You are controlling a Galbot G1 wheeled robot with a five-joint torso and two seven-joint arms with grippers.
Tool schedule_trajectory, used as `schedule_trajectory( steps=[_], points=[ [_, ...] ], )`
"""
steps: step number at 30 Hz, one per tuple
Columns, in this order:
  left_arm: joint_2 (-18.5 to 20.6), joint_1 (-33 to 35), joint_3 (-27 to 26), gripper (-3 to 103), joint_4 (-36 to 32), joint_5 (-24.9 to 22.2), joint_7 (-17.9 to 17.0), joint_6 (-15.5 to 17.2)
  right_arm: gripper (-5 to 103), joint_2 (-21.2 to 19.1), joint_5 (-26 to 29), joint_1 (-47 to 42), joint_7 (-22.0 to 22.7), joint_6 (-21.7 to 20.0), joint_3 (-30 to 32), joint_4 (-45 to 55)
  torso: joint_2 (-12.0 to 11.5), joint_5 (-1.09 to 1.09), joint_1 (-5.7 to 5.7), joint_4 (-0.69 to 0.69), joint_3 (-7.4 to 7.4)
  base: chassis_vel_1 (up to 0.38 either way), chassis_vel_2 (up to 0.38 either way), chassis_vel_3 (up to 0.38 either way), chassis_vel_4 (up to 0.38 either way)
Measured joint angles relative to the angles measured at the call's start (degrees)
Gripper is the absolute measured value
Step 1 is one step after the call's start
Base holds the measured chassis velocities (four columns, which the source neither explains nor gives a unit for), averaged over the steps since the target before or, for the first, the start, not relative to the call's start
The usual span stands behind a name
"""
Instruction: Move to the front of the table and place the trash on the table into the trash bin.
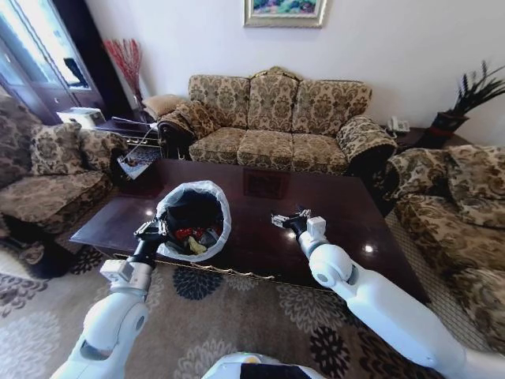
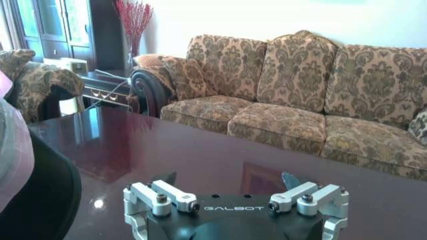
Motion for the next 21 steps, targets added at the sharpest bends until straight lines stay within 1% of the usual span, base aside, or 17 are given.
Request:
schedule_trajectory(
  steps=[1, 4, 5, 8, 11, 21],
  points=[
    [0.0, 0.0, 0.0, 4, 0.0, 0.0, 0.0, 0.0, 100, 0.0, 0.0, 0.0, 0.0, 0.0, 0.0, 0.0, 0.0, 0.01, 0.0, -0.07, 0.0, 0.0, 0.0, 0.0, 0.0],
    [0.0, 0.0, 0.0, 4, 0.0, 0.0, 0.0, 0.0, 100, 0.0, 0.0, 0.0, 0.0, 0.0, 0.0, 0.0, 0.0, 0.07, 0.0, -0.09, 0.0, 0.0, 0.0, 0.0, 0.0],
    [0.0, 0.0, 0.0, 4, 0.0, 0.0, 0.1, 0.0, 100, 0.0, 0.0, 0.0, 0.0, 0.0, 0.0, 0.0, 0.0, 0.05, 0.0, -0.1, 0.0, 0.0, 0.0, 0.0, 0.0],
    [0.0, 0.0, 0.0, 4, 0.0, 0.0, 0.1, 0.0, 100, 0.0, 0.0, 0.0, 0.0, 0.0, 0.0, 0.0, 0.0, 0.04, 0.0, -0.09, 0.0, 0.0, 0.0, 0.0, 0.0],
    [0.0, 0.0, 0.0, 4, 0.0, 0.0, 0.1, 0.0, 100, 0.0, 0.0, 0.0, 0.0, 0.0, 0.0, 0.0, 0.0, 0.02, 0.0, -0.03, 0.0, 0.0, 0.0, 0.0, 0.0],
    [0.0, 0.0, 0.0, 4, 0.0, 0.0, 0.1, 0.0, 100, 0.0, 0.1, 0.0, 0.0, 0.0, 0.0, 0.0, 0.0, 0.04, 0.0, -0.06, 0.0, 0.0, 0.0, 0.0, 0.0]
  ],
)
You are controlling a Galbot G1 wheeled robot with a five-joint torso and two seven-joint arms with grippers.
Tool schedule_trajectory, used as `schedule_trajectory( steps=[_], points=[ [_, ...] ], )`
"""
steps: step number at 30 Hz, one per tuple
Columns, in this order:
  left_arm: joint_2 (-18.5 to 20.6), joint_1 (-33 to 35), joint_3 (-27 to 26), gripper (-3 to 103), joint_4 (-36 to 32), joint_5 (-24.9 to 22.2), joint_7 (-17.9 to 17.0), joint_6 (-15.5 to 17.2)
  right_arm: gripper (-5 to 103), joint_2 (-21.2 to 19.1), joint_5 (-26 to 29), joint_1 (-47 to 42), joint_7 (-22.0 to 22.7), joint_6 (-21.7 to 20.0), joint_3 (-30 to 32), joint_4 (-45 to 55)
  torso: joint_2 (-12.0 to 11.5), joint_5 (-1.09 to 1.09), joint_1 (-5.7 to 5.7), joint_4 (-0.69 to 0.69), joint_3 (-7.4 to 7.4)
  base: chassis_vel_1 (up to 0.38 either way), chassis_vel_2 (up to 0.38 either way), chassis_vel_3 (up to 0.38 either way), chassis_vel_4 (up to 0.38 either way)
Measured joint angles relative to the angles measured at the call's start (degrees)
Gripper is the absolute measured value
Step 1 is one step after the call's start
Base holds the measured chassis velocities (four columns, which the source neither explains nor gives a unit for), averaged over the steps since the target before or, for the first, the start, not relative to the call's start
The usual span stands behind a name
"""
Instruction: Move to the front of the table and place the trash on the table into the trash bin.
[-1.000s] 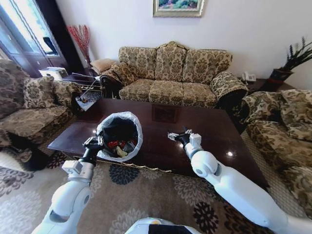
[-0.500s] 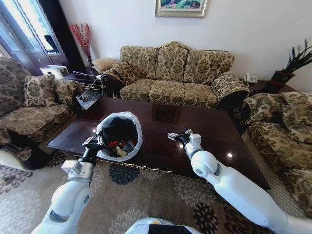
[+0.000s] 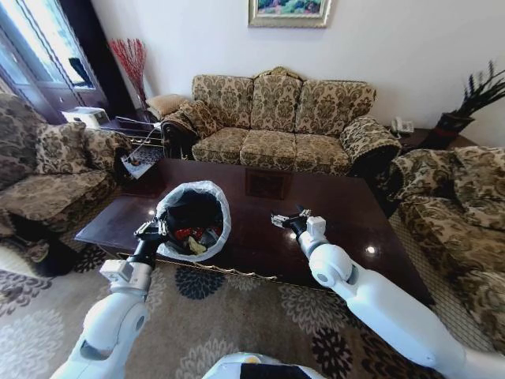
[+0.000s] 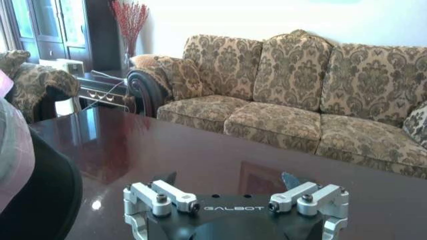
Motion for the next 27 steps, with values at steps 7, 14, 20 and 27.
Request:
schedule_trajectory(
  steps=[7, 14, 20, 27],
  points=[
    [0.0, 0.0, 0.0, 4, 0.0, 0.0, 0.0, 0.0, 100, 0.0, 0.0, 0.0, 0.0, 0.0, 0.0, 0.0, 0.0, 0.0, 0.0, 0.01, 0.0, 0.0, 0.0, 0.0, 0.0],
    [0.0, 0.0, 0.0, 4, 0.1, 0.0, 0.0, 0.0, 100, 0.0, 0.0, 0.0, 0.0, 0.0, 0.0, 0.0, 0.0, 0.0, 0.0, 0.01, 0.0, 0.0, 0.0, 0.0, 0.0],
    [0.0, 0.0, 0.0, 4, 0.1, 0.0, 0.0, 0.0, 100, 0.0, 0.0, 0.0, 0.0, 0.0, 0.0, 0.0, 0.0, 0.0, 0.0, 0.01, 0.0, 0.0, 0.0, 0.0, 0.0],
    [-4.4, 5.2, -0.7, 4, -6.2, 3.5, 5.4, -4.0, 100, 1.5, -3.1, -6.5, -1.2, 0.2, 5.5, 2.6, 0.0, 0.0, -0.01, -0.03, -0.01, 0.0, 0.0, 0.0, 0.0]
  ],
)
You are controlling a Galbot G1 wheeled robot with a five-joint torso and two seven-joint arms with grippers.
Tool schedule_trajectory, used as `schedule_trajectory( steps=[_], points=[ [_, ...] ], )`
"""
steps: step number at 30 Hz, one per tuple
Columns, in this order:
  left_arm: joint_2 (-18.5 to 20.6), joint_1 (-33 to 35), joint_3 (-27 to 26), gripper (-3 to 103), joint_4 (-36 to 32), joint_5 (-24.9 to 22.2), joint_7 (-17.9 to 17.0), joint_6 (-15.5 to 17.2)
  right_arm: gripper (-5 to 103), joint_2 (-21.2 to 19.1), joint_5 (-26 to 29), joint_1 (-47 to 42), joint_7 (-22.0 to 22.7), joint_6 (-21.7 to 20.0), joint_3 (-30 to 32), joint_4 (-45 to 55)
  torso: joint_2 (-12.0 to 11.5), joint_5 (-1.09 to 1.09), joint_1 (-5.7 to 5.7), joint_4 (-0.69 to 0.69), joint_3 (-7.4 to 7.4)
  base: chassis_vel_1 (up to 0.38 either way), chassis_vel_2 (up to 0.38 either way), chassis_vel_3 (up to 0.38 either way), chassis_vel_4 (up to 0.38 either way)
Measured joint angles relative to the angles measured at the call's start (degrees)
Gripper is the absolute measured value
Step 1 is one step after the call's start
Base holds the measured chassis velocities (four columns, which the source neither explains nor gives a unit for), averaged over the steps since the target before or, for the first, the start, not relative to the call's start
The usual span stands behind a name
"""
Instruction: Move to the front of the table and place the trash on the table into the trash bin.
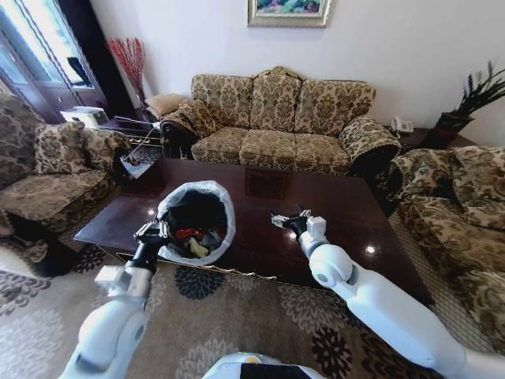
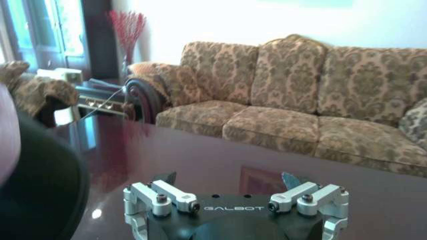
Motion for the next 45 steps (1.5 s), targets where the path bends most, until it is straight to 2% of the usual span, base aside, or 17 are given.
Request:
schedule_trajectory(
  steps=[3, 4, 10, 17, 25, 28, 35, 37, 38, 39, 41, 42, 45],
  points=[
    [0.0, -0.5, -0.1, 4, -0.2, -1.5, -0.2, -0.2, 100, 1.5, -3.0, -5.8, -1.1, 0.3, 5.1, 2.4, 0.0, 0.0, 0.0, 0.04, 0.0, 0.0, 0.0, 0.0, 0.0],
    [0.0, -0.5, -0.1, 4, -0.2, -1.5, -0.2, -0.2, 100, 1.5, -3.0, -5.8, -1.1, 0.3, 5.1, 2.4, 0.0, 0.0, 0.0, 0.04, 0.0, 0.0, 0.0, 0.0, 0.0],
    [-0.3, -0.2, 0.1, 4, -0.2, -0.2, -0.3, 0.0, 100, 4.1, -8.4, -16.0, -3.1, 0.8, 14.0, 6.7, 0.0, 0.0, 0.01, 0.06, 0.0, 0.0, 0.0, 0.0, 0.0],
    [-0.2, 0.0, -0.3, 4, -0.2, -0.1, -0.5, 0.7, 100, 6.1, -12.5, -24.0, -4.6, 1.2, 21.1, 10.1, 0.0, 0.0, 0.01, 0.05, 0.01, 0.0, 0.0, 0.0, 0.0],
    [0.4, -1.0, 0.1, 4, 0.5, -0.2, -0.5, 1.5, 100, 9.6, -19.7, -37.8, -7.3, 2.0, 33.2, 15.9, 0.0, 0.0, 0.01, 0.04, 0.0, -0.023, -0.022, -0.029, -0.022],
    [0.4, -1.0, 0.2, 4, 0.9, -0.2, -0.5, 1.5, 100, 10.1, -20.7, -39.7, -7.6, 2.1, 34.9, 16.7, 0.0, 0.0, 0.0, 0.01, 0.0, -0.079, -0.06, -0.071, -0.071],
    [0.4, -0.7, 0.2, 4, 1.1, -0.4, -0.3, 1.3, 100, 10.9, -21.6, -40.5, -8.2, 2.6, 35.8, 16.7, 0.0, -0.01, 0.02, 0.07, 0.01, -0.101, -0.094, -0.079, -0.087],
    [0.5, -0.7, 0.2, 4, 1.1, -0.6, -0.1, 1.3, 100, 11.6, -22.1, -40.9, -8.7, 2.9, 36.1, 16.4, 0.0, 0.01, 0.02, 0.03, 0.01, -0.118, -0.112, -0.086, -0.101],
    [0.5, -0.5, 0.1, 4, 1.1, -1.1, 0.2, 1.2, 100, 12.8, -23.1, -41.4, -10.0, 3.8, 36.8, 15.6, 0.0, -0.02, 0.02, 0.05, 0.01, -0.14, -0.112, -0.086, -0.117],
    [0.6, -0.4, 0.1, 4, 1.1, -1.8, 0.3, 1.1, 100, 14.8, -24.3, -42.0, -11.9, 5.0, 37.3, 14.0, 0.0, 0.01, 0.02, -0.02, 0.01, -0.098, -0.092, -0.106, -0.117],
    [0.7, -0.4, 0.1, 4, 1.1, -2.1, 0.3, 1.0, 100, 15.7, -24.9, -42.2, -13.3, 5.7, 37.4, 12.9, 0.0, 0.03, 0.02, -0.05, 0.01, -0.098, -0.092, -0.109, -0.117],
    [0.8, -0.4, 0.0, 4, 1.1, -2.2, 0.3, 0.9, 100, 16.6, -25.7, -42.1, -15.6, 6.8, 37.7, 11.4, 0.0, 0.01, 0.02, -0.01, 0.01, -0.081, -0.046, -0.071, -0.088],
    [0.8, -0.3, 0.0, 4, 1.1, -2.3, 0.1, 0.8, 100, 16.9, -25.8, -42.0, -17.0, 7.2, 37.8, 10.6, 0.0, 0.0, 0.02, 0.04, 0.01, -0.011, -0.03, -0.047, -0.011]
  ],
)
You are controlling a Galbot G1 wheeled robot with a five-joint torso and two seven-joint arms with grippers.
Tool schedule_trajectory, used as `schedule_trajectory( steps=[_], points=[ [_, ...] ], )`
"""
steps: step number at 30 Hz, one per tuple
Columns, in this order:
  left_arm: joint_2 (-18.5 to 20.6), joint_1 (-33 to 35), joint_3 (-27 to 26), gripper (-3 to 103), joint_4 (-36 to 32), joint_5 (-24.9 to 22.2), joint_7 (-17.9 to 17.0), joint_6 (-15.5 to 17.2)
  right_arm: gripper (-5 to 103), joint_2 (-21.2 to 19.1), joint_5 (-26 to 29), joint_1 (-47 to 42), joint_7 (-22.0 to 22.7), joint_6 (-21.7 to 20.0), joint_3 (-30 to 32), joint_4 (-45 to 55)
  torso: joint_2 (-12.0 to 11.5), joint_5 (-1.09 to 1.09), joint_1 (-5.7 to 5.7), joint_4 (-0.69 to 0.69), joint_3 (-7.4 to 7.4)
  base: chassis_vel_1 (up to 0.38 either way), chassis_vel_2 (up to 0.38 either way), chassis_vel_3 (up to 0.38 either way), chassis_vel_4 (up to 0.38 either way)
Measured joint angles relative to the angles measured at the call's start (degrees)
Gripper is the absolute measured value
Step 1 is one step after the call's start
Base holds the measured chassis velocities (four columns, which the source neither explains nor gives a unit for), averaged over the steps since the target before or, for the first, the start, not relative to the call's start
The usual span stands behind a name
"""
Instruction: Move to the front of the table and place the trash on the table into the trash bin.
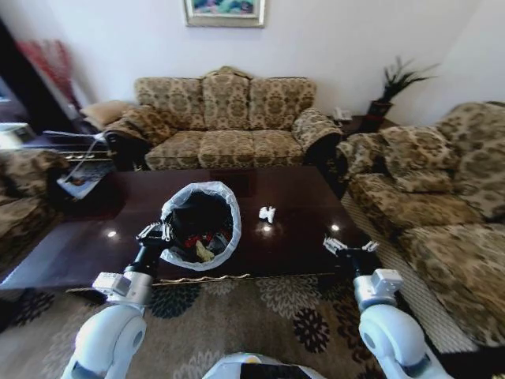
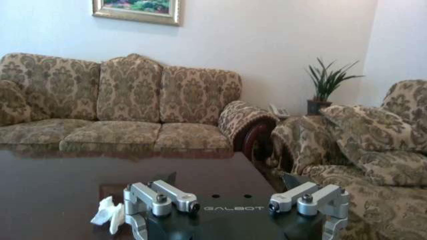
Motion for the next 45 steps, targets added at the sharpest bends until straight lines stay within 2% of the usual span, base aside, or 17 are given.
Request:
schedule_trajectory(
  steps=[3, 7, 16, 27, 39, 45],
  points=[
    [0.0, 0.4, -0.1, 4, 0.0, 0.0, -0.4, -0.1, 100, 0.1, 0.1, 0.2, -1.6, 1.0, 0.1, -1.2, 0.0, -0.01, 0.0, 0.05, 0.0, 0.0, 0.0, 0.0, 0.0],
    [0.0, 0.8, -0.3, 4, -0.4, 0.0, -0.5, -0.3, 100, 0.1, 0.1, 0.4, -2.1, 1.6, -0.2, -2.4, 0.0, -0.01, 0.0, 0.02, 0.0, 0.0, 0.0, 0.0, 0.0],
    [0.0, 1.1, -0.3, 4, -0.7, 0.0, -0.6, -0.5, 100, 0.1, -0.7, 1.0, -2.0, 1.4, -1.7, -3.8, 0.0, 0.0, -0.02, 0.0, -0.01, -0.064, 0.038, 0.052, -0.046],
    [-0.7, 1.0, -0.1, 4, -0.5, 0.3, -0.7, -0.7, 100, -1.0, -0.8, 3.4, -1.3, 2.4, -4.0, -6.6, 0.0, -0.01, 0.01, 0.0, 0.0, -0.239, 0.221, 0.219, -0.228],
    [-1.8, 1.6, -0.1, 4, 0.9, 1.9, -1.1, -1.0, 100, -3.3, -0.6, 9.5, -0.5, 2.9, -14.0, -12.7, 0.0, -0.01, -0.08, 0.0, -0.04, -0.066, 0.084, 0.051, -0.065],
    [-1.9, 1.1, -0.2, 4, 2.2, 2.1, -1.4, -1.0, 100, -5.6, 3.9, 17.5, -1.0, 4.7, -22.9, -18.4, 0.0, -0.01, -0.06, -0.01, -0.02, 0.017, -0.034, -0.026, 0.021]
  ],
)
